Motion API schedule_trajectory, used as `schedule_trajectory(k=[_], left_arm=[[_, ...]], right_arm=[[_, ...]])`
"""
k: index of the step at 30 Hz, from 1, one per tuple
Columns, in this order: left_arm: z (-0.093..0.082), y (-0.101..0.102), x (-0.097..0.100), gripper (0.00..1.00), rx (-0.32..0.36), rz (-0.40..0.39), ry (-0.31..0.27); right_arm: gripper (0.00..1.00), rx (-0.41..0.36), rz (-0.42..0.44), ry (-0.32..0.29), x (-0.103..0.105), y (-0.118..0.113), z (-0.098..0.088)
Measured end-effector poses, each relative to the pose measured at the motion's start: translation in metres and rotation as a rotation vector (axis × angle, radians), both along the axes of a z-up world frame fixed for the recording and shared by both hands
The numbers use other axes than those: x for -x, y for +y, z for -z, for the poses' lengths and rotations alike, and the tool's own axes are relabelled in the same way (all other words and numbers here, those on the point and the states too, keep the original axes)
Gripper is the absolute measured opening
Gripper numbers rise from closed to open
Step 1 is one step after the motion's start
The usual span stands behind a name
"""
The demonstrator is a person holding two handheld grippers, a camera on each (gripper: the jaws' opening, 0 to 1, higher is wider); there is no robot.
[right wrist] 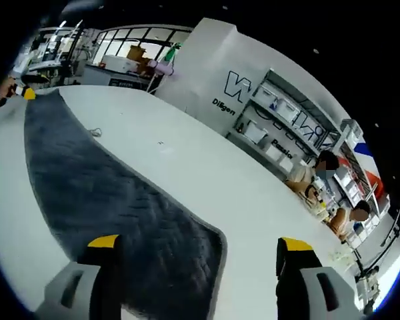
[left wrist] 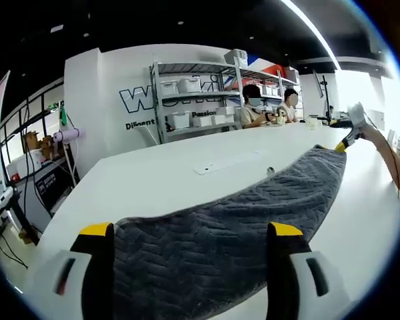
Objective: Fold the towel on the table until its edges align and the towel forms a compact rectangular stack.
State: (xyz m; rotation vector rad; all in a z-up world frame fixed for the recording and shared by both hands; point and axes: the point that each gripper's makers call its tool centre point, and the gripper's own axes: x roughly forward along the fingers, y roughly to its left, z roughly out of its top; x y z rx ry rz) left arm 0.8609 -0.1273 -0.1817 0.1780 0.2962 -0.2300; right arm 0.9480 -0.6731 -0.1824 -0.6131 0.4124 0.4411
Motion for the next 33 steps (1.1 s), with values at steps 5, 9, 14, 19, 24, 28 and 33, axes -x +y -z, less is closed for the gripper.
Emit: schedule_trajectory(k=[5, 9, 14, 19, 24, 28, 33], left_arm=[[-0.003, -0.002, 0.001, 1.00, 0.010, 0.007, -0.007], [0.001, -0.006, 0.006, 1.00, 0.042, 0.029, 0.009], [0.007, -0.010, 0.010, 1.00, 0.055, 0.046, 0.022], [0.009, -0.014, 0.010, 1.00, 0.038, 0.056, 0.031], [0.007, -0.016, 0.010, 1.00, 0.019, 0.062, 0.022], [0.006, -0.015, 0.010, 1.00, 0.016, 0.060, 0.020], [0.002, -0.013, 0.011, 1.00, 0.021, 0.052, 0.010]], right_arm=[[1.00, -0.159, -0.121, 0.049, 0.034, 0.039, 0.001], [1.00, -0.175, -0.178, 0.089, 0.054, 0.058, 0.015], [1.00, -0.214, -0.228, 0.121, 0.071, 0.078, 0.030], [1.00, -0.209, -0.237, 0.137, 0.076, 0.082, 0.041], [1.00, -0.251, -0.223, 0.134, 0.073, 0.075, 0.037], [1.00, -0.282, -0.196, 0.115, 0.072, 0.065, 0.029], [1.00, -0.341, -0.133, 0.091, 0.072, 0.042, 0.020]])
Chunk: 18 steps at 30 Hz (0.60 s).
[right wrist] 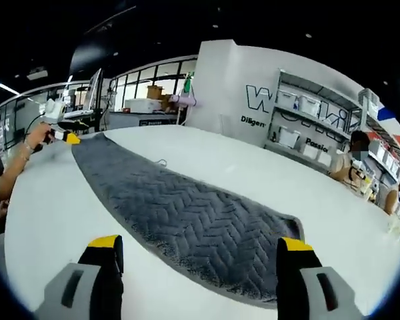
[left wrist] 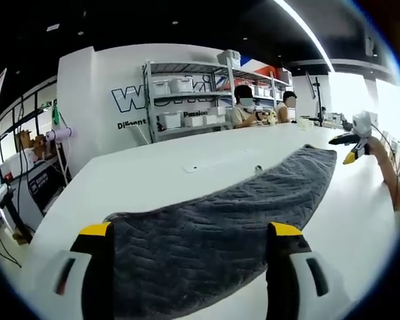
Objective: Fold the towel on the table until its edges align and the towel forms a compact rectangular stack.
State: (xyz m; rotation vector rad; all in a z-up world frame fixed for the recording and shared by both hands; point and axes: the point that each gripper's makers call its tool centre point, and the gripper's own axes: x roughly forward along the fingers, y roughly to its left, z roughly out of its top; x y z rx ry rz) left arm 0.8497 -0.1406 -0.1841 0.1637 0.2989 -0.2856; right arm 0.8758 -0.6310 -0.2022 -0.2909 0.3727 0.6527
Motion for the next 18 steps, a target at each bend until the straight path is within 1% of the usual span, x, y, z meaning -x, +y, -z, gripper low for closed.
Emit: schedule_trajectory(k=[2, 3, 6, 7, 9, 10, 11, 14, 15, 16, 17, 18], left_arm=[[-0.001, 0.000, 0.000, 1.00, -0.003, 0.001, -0.005], [-0.001, 0.000, 0.001, 1.00, -0.005, 0.001, -0.006], [-0.001, -0.001, 0.001, 1.00, -0.005, 0.003, -0.004], [-0.001, -0.001, 0.001, 1.00, -0.006, 0.003, -0.002], [-0.001, -0.001, 0.001, 1.00, -0.012, 0.006, 0.000], [-0.001, -0.001, 0.001, 1.00, -0.012, 0.005, 0.000], [-0.001, -0.001, 0.001, 1.00, -0.013, 0.006, 0.000], [-0.001, -0.002, 0.002, 1.00, -0.014, 0.007, 0.000], [-0.001, -0.002, 0.002, 1.00, -0.015, 0.009, 0.000], [0.000, -0.002, 0.002, 1.00, -0.018, 0.010, 0.002], [0.001, -0.002, 0.002, 1.00, -0.020, 0.011, 0.004], [0.001, -0.003, 0.002, 1.00, -0.021, 0.011, 0.004]], right_arm=[[1.00, -0.010, 0.009, -0.006, 0.002, -0.007, -0.002], [1.00, -0.003, 0.004, -0.016, 0.003, -0.010, -0.002], [1.00, -0.007, 0.019, -0.012, 0.007, -0.019, 0.001], [1.00, -0.045, 0.041, -0.022, 0.006, -0.025, -0.001], [1.00, -0.083, 0.080, -0.017, 0.004, -0.036, -0.002], [0.99, -0.101, 0.120, -0.018, 0.002, -0.047, -0.004], [0.99, -0.103, 0.147, -0.027, -0.001, -0.056, -0.005], [0.99, -0.113, 0.209, -0.029, -0.004, -0.077, -0.005], [0.99, -0.120, 0.222, -0.028, -0.005, -0.081, -0.004], [0.99, -0.144, 0.246, -0.023, -0.006, -0.087, -0.004], [0.97, -0.161, 0.264, -0.021, -0.007, -0.091, -0.004], [0.91, -0.171, 0.270, -0.017, -0.007, -0.093, -0.003]])
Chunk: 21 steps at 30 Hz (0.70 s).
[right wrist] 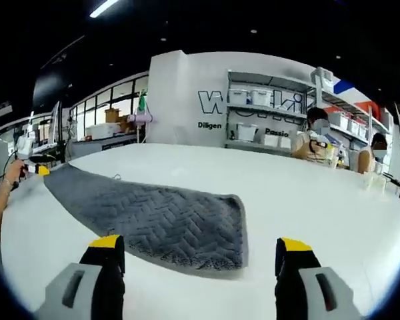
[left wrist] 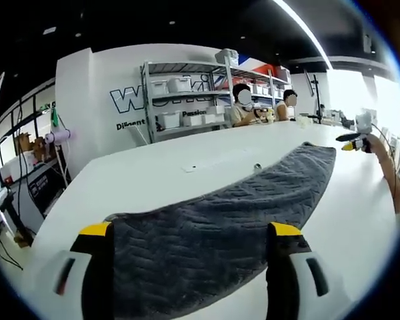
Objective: Fold the towel on the table until its edges align and the towel forms a compact rectangular stack.
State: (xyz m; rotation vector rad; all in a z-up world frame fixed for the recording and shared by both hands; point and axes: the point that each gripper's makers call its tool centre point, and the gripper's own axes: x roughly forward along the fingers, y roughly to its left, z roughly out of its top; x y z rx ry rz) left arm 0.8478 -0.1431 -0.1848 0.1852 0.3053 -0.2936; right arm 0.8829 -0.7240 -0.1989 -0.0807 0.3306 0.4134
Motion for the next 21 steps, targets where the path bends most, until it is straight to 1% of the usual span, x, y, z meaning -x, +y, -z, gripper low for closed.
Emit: schedule_trajectory(k=[2, 3, 5, 7, 9, 10, 13, 17, 19, 21], left_arm=[[0.002, -0.001, 0.000, 1.00, -0.007, 0.003, 0.004], [0.002, -0.002, 0.000, 1.00, -0.008, 0.005, 0.006], [0.003, -0.002, 0.000, 1.00, -0.009, 0.007, 0.008], [0.002, -0.003, 0.000, 1.00, -0.007, 0.007, 0.005], [0.002, -0.002, 0.000, 1.00, -0.008, 0.007, 0.005], [0.001, -0.002, 0.000, 1.00, -0.009, 0.007, 0.003], [0.001, -0.003, 0.000, 1.00, -0.008, 0.009, 0.001], [0.001, -0.005, 0.000, 1.00, -0.009, 0.014, 0.000], [0.001, -0.006, 0.000, 1.00, -0.009, 0.016, 0.001], [0.001, -0.007, 0.000, 1.00, -0.009, 0.017, 0.002]], right_arm=[[0.80, -0.038, 0.025, -0.013, 0.000, -0.007, -0.001], [0.75, -0.055, 0.042, 0.000, 0.000, -0.010, 0.000], [0.69, -0.062, 0.064, 0.000, -0.001, -0.017, 0.002], [0.60, -0.063, 0.094, 0.027, -0.003, -0.023, 0.009], [0.48, -0.065, 0.106, 0.051, -0.004, -0.024, 0.015], [0.45, -0.080, 0.106, 0.061, -0.004, -0.024, 0.017], [0.45, -0.119, 0.101, 0.083, -0.007, -0.019, 0.021], [0.47, -0.103, 0.151, 0.097, -0.013, -0.027, 0.027], [0.48, -0.116, 0.179, 0.109, -0.016, -0.032, 0.031], [0.48, -0.117, 0.188, 0.118, -0.018, -0.034, 0.035]])
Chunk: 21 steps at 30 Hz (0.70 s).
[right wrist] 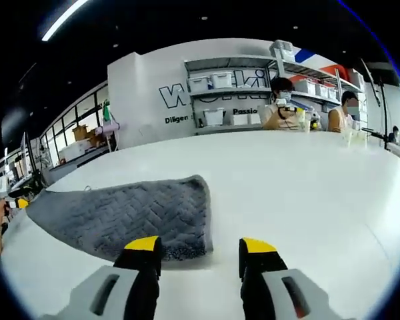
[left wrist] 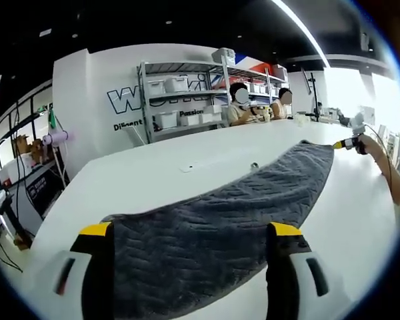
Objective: Fold the towel on the table until its edges align and the towel forms a compact rectangular stack.
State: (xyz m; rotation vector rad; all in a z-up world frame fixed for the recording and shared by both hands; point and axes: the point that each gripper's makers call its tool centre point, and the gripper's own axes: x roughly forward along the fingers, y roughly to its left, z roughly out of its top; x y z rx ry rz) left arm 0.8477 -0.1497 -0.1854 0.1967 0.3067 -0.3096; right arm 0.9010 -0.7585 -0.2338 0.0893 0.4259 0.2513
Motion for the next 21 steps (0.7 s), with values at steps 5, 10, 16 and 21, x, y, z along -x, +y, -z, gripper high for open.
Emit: schedule_trajectory(k=[5, 10, 16, 21], left_arm=[[-0.002, 0.001, -0.001, 0.99, -0.002, 0.001, -0.004], [-0.004, 0.000, -0.001, 0.99, -0.008, 0.002, -0.011], [-0.006, -0.001, 0.000, 0.99, -0.012, 0.006, -0.016], [-0.009, -0.001, 0.001, 0.99, -0.002, 0.008, -0.023]], right_arm=[[0.50, 0.013, 0.005, 0.039, -0.003, 0.000, 0.011], [0.48, 0.039, 0.010, 0.029, -0.006, -0.004, 0.010], [0.34, 0.015, -0.012, 0.025, -0.006, 0.003, 0.010], [0.27, -0.018, -0.009, 0.029, -0.006, 0.007, 0.010]])
